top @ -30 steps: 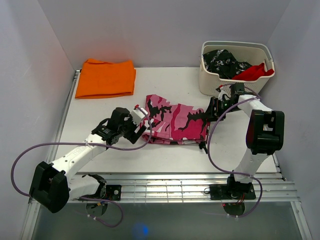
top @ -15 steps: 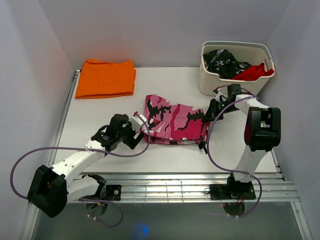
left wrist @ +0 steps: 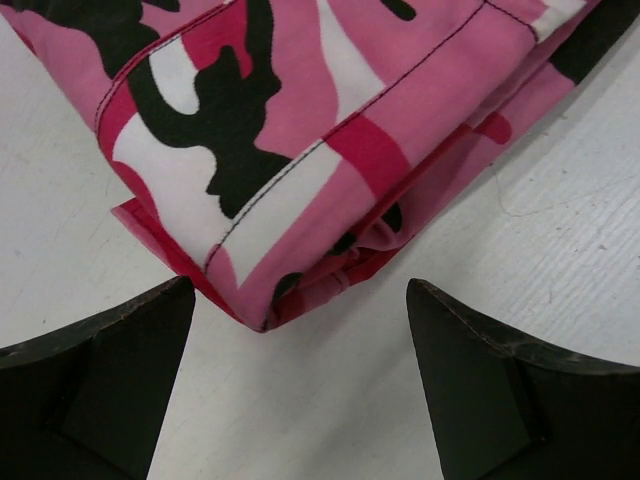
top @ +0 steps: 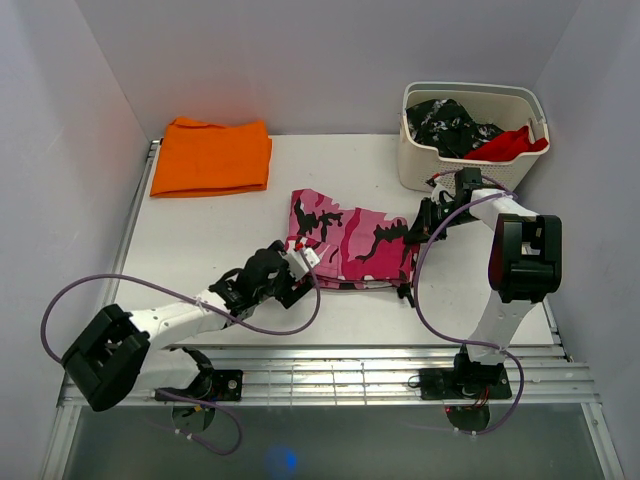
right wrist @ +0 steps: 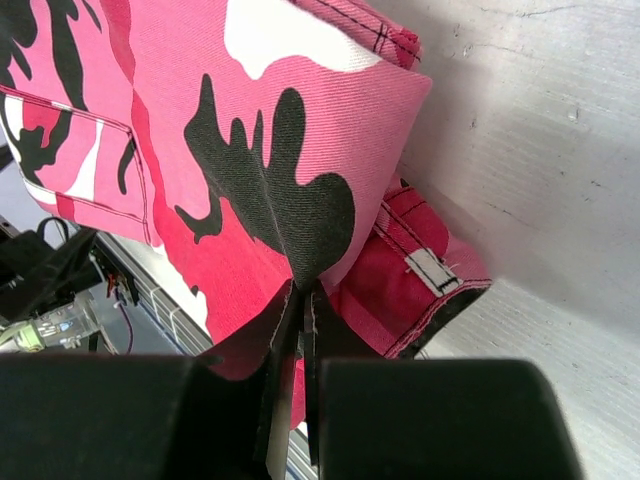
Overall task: Fold and stack the trousers
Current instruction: Fold the trousers, then neatly place the folded trousers to the corner
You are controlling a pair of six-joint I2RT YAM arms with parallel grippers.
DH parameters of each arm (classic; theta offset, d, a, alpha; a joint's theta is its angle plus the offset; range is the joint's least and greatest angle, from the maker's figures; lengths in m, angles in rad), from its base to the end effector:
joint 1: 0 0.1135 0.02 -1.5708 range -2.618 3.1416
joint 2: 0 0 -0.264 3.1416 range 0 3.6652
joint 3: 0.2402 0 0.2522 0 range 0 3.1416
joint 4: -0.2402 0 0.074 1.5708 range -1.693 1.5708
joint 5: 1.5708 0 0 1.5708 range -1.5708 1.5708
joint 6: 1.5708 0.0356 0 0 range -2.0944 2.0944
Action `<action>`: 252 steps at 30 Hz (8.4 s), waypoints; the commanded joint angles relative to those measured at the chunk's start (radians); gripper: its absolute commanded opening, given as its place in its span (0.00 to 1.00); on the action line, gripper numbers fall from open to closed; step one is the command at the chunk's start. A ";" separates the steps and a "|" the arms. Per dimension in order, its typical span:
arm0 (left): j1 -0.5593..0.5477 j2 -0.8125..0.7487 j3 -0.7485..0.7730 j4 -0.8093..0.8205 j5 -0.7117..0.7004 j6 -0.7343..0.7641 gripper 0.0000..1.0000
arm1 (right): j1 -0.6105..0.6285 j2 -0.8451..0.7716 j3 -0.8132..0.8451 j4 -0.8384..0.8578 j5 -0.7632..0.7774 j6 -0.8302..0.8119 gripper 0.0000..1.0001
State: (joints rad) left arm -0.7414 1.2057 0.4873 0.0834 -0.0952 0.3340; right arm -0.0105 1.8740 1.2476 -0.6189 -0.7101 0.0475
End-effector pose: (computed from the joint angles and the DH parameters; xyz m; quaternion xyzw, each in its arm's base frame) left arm 0.1776 -0.1581 0.1791 0.4382 0.7767 -0.0495 0.4498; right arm 0.3650 0.0194 0.1748 -0.0295 0.9265 0.3458 0.1456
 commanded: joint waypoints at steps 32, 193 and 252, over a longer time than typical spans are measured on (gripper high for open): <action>-0.018 0.037 0.051 0.012 0.505 0.275 0.03 | 0.006 -0.042 0.000 -0.031 -0.025 -0.034 0.08; 0.582 0.313 0.356 0.061 1.261 -0.846 0.48 | 0.101 -0.045 0.096 -0.108 -0.302 -0.353 0.61; -0.309 0.554 0.560 0.096 0.174 0.160 0.79 | -0.324 -0.354 -0.145 -0.140 -0.061 -0.173 0.91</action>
State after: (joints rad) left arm -1.0237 1.7485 0.9718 0.0864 0.1543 0.4747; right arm -0.3157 1.4925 1.1454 -0.6930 -0.6830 -0.1299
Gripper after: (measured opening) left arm 0.789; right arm 0.904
